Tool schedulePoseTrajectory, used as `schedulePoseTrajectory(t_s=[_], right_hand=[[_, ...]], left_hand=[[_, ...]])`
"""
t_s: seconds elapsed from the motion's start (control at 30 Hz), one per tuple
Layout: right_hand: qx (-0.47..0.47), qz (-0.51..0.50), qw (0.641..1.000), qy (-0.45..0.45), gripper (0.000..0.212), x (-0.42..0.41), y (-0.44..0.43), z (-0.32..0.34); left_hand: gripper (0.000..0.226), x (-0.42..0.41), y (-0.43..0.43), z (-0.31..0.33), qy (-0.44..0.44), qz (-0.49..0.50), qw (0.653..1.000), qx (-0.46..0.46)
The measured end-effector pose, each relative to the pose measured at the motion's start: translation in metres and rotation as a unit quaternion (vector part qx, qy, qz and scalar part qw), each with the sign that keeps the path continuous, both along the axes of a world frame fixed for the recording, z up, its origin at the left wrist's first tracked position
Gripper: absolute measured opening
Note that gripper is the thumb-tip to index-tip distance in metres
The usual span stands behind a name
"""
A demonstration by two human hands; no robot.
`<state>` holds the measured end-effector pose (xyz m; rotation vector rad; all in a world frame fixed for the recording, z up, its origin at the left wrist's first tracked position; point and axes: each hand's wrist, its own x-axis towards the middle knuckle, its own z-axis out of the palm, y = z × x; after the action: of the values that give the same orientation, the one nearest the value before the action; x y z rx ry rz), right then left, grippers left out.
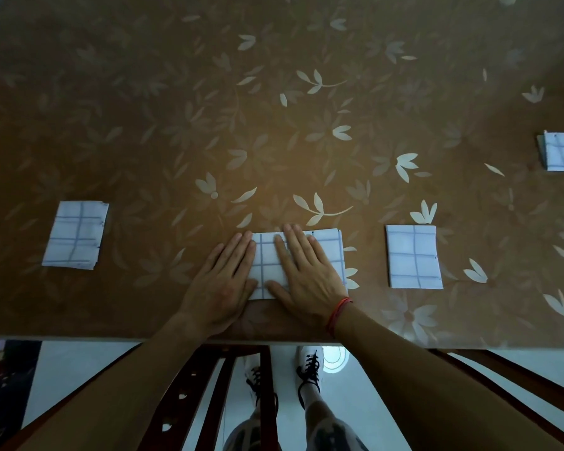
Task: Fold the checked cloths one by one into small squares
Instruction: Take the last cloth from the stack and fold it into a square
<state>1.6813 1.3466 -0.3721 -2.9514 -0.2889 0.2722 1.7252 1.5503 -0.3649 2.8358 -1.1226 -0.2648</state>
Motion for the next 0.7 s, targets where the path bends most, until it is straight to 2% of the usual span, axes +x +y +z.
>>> schedulePoseTrajectory(t_s=[0.27,0.57,0.7], right_hand=[[-0.069,-0.042,0.996,0.043,0.087,-0.028,-0.073,0.01],[-0.043,-0.059,0.997,0.036,0.088,-0.021,-0.066,0.024],[0.017,-0.063,0.997,0.039,0.091,0.004,-0.066,0.045]], left_hand=[[0.061,0.0,-0.002,0.001,0.01,0.013,1.0,0.005],[0.061,-0.003,-0.008,0.007,0.02,0.035,0.999,0.008],[0.065,-0.004,-0.011,0.011,0.025,0.052,0.998,0.013]])
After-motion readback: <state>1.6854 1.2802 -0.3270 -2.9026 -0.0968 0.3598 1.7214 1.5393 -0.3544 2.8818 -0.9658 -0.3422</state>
